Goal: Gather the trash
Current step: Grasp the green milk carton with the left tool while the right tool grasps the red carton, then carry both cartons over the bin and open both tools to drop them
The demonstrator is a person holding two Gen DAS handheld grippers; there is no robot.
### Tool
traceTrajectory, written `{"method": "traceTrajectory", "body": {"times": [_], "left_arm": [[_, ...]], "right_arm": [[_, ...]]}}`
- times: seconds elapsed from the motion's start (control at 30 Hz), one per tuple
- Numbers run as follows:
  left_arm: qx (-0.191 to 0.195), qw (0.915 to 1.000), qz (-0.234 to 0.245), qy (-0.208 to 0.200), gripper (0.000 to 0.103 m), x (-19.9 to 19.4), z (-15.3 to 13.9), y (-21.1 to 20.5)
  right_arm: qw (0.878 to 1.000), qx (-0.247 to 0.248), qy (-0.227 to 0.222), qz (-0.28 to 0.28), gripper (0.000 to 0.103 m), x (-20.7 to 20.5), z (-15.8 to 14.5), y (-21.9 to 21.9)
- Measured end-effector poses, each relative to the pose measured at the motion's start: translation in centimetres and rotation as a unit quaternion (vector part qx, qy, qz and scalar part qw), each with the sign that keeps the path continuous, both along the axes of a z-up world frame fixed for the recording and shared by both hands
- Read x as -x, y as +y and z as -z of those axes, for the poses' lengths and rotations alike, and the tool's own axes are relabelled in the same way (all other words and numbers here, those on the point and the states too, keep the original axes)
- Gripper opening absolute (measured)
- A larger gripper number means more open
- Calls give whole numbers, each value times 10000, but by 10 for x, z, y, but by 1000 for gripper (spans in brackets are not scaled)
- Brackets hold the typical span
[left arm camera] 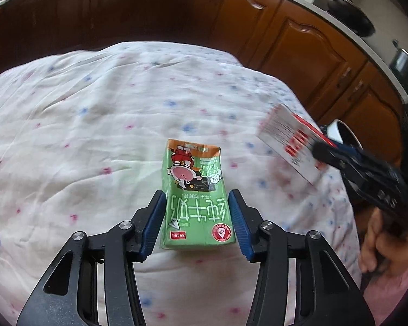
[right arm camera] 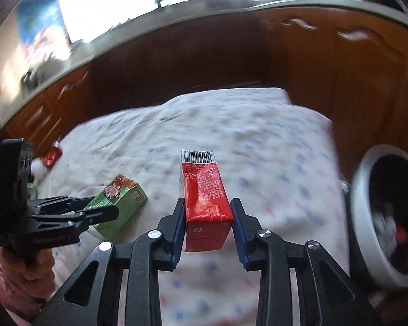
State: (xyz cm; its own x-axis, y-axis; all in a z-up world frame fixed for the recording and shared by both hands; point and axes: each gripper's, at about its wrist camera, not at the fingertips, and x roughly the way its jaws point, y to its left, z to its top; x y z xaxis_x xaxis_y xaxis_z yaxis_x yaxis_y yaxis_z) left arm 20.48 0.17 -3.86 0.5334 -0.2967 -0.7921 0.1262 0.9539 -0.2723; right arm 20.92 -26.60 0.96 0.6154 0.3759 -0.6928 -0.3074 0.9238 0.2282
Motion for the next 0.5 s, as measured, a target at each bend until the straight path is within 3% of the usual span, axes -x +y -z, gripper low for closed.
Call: {"method": "traceTrajectory", "body": {"times": [0.17,0.33,0.5], "left_arm": [[-37,9988,464,-140,47,6,-7,-36],[-232,9968,743,-175,47,12,-3,-62],[-368,9971,651,-125,47,16,4,-63]], "right_arm": [[9985,-22,71,539,32,31,12,-26],[9985,-85,304,438,34,34,24,-24],[9992,11,217,331,37,27,22,-15]]}}
